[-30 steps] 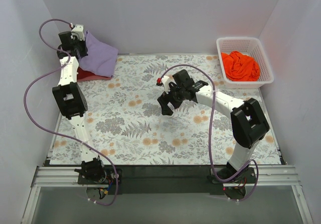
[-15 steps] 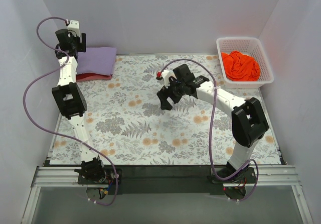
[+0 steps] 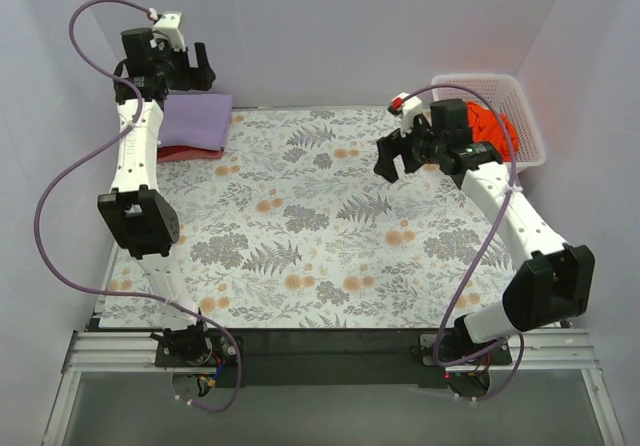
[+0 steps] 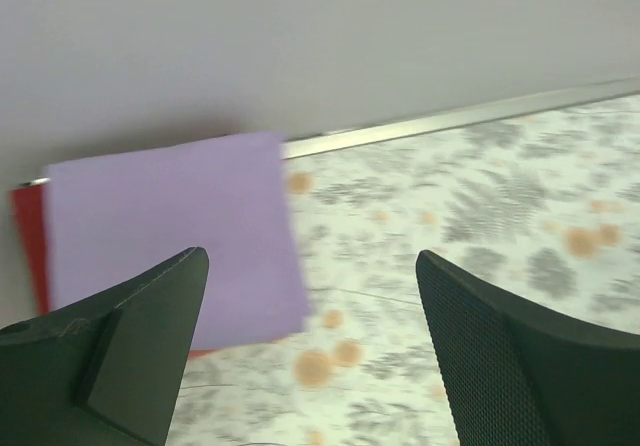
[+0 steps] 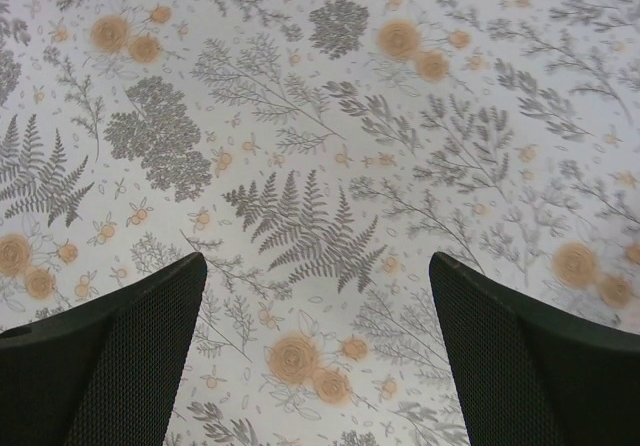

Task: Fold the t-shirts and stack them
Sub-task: Reset both grippers

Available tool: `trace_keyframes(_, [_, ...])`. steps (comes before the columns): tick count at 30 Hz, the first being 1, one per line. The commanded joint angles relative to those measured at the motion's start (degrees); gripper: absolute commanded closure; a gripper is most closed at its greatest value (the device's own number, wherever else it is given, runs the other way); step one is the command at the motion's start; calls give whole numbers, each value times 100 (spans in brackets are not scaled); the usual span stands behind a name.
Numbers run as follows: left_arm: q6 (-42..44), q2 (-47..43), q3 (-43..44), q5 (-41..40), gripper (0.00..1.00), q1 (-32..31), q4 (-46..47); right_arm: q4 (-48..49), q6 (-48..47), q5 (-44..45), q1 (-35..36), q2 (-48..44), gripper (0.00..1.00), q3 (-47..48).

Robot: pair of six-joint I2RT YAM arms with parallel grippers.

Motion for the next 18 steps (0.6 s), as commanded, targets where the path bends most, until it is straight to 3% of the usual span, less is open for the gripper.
trace_keyframes(1, [-668, -629, -559, 340, 15, -665, -869, -109, 56, 100, -421, -582, 2, -304])
trace_keyframes(4, [-738, -1060, -1392, -362, 14, -1430, -922, -232, 126, 74, -835, -1013, 2, -734])
trace_keyframes(6, [-878, -1437, -1948, -234, 14, -1659, -896, -364, 161, 3, -1099, -1303, 2, -1120])
trace_keyframes(9, [-1159, -2061, -3230, 276, 13, -1747, -624, -452, 144, 117, -1240, -1734, 2, -1690])
trace_keyframes(14, [-1169, -3204, -5329, 129, 13, -2073, -193, -496, -23, 380, -1267, -2341, 1, -2448])
trace_keyframes(18, [-1204, -3811, -6096, 111, 12, -2205, -96, -496, -111, 408, -1267, -2535, 2, -2853])
